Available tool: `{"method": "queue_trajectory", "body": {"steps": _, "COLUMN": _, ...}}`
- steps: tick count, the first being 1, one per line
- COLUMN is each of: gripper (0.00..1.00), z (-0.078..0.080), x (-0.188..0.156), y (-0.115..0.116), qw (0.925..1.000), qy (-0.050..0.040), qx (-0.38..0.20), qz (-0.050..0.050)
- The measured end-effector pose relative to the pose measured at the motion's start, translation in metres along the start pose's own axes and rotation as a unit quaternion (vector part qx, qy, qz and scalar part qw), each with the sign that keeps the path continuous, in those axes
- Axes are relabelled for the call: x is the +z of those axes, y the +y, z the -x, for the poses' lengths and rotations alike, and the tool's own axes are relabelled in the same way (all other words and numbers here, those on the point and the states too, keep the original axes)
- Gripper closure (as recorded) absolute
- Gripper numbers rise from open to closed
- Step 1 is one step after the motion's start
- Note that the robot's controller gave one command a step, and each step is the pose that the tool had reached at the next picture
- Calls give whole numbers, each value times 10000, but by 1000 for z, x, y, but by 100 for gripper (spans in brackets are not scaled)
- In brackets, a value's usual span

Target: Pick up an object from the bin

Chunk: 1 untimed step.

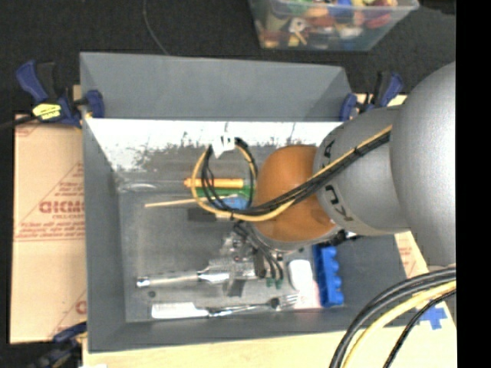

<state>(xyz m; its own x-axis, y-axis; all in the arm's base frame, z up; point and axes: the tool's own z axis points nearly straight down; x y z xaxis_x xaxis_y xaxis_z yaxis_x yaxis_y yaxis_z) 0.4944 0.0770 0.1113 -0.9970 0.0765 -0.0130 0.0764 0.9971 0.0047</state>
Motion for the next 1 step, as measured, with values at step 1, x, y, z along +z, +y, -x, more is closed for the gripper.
{"method": "queue_trajectory", "body": {"steps": 1, "gripper": 100, "z": 0, "x": -15, "y": 0, "qw": 10000, "qy": 3, "qx": -1, "qz": 1}}
